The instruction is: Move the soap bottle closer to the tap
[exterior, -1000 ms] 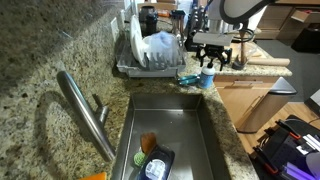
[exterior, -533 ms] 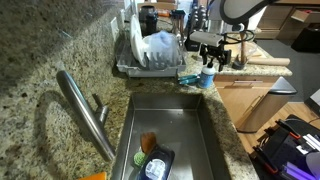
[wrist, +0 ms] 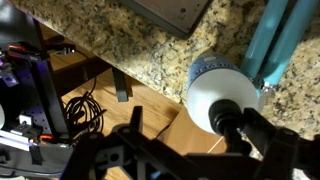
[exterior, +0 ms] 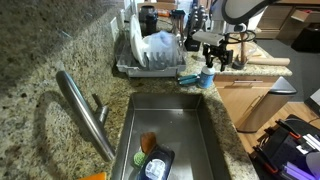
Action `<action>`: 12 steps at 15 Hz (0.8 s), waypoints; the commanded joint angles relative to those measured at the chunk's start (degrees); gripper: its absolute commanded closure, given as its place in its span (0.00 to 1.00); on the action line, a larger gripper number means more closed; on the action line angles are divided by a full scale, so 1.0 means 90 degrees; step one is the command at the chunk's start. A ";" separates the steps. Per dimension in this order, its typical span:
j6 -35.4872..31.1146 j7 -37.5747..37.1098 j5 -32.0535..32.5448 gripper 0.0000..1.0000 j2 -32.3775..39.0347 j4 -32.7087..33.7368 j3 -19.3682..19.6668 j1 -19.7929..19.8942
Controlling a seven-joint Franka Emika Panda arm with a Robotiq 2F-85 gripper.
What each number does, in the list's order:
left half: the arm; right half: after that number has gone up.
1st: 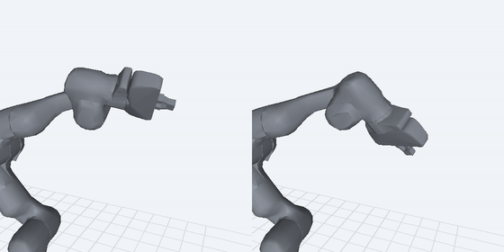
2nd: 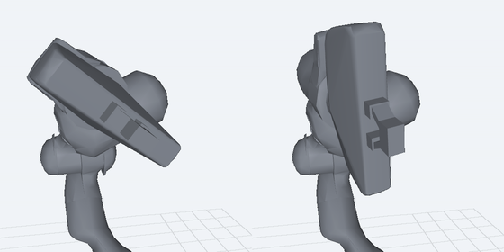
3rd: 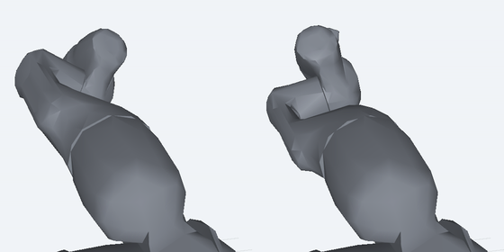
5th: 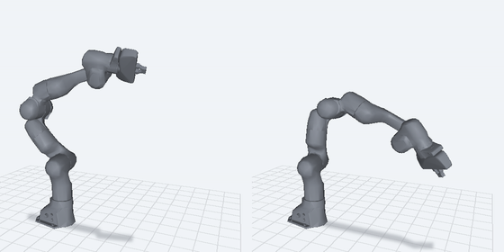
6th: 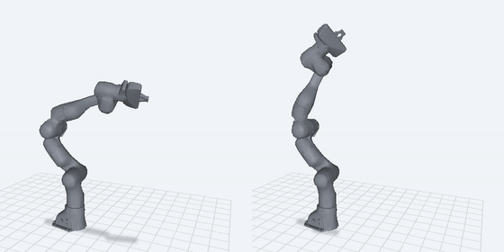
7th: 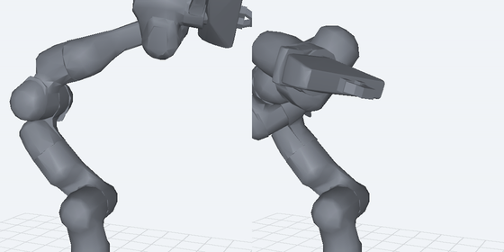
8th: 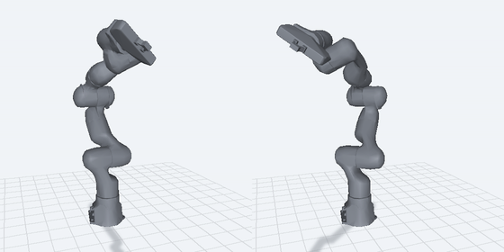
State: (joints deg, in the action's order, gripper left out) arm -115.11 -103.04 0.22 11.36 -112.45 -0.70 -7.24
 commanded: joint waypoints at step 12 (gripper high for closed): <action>-0.0020 0.0796 -0.0409 0.73 0.0300 0.0191 -0.0009 0.0178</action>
State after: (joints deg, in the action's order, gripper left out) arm -115.11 -98.49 -1.86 12.21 -111.13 -0.64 -6.72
